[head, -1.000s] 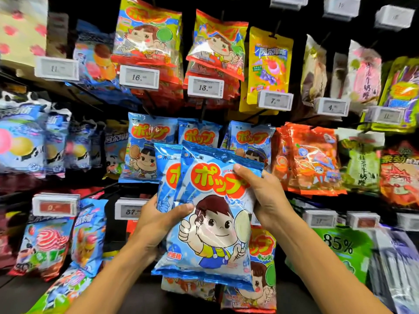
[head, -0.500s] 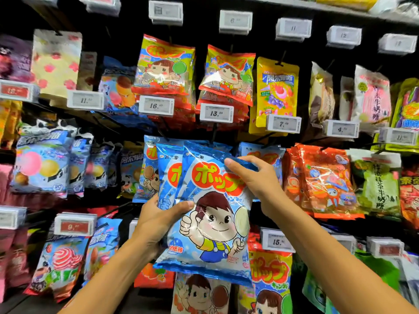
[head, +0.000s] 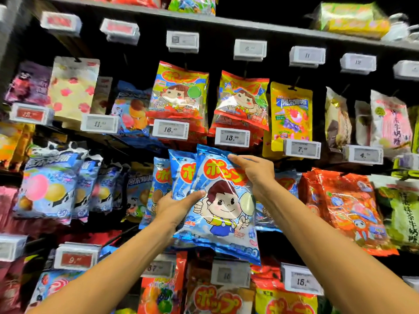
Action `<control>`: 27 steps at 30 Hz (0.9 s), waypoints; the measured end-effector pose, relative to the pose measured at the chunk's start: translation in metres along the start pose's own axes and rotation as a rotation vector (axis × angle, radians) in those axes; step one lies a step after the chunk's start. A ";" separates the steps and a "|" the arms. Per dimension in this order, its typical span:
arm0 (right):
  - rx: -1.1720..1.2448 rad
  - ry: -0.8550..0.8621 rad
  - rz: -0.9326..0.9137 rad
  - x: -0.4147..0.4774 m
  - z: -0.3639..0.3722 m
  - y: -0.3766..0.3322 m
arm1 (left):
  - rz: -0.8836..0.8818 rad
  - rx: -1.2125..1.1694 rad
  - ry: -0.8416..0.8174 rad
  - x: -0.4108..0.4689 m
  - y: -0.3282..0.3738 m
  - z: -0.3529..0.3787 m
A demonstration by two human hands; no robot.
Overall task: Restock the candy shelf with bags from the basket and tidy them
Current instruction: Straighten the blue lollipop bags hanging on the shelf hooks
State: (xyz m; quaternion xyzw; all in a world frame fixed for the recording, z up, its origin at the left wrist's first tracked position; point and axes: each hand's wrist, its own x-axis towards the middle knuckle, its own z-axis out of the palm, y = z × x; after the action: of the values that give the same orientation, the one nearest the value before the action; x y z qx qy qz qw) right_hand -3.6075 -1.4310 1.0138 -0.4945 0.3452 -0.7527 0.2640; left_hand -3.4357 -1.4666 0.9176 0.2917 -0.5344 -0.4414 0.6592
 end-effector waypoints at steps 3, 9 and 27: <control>0.011 0.073 0.014 0.015 0.001 0.006 | -0.005 -0.013 -0.004 0.011 -0.001 0.006; -0.097 0.119 -0.019 0.042 0.000 0.019 | -0.073 -0.041 0.007 0.019 -0.004 0.013; -0.102 0.113 0.099 0.059 0.006 0.008 | -0.128 -0.052 -0.007 0.020 -0.009 0.023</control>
State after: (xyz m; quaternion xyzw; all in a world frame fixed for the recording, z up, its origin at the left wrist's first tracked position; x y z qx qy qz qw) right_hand -3.6237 -1.4808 1.0418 -0.4462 0.4217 -0.7469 0.2555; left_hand -3.4593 -1.4865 0.9245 0.3067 -0.5054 -0.4974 0.6350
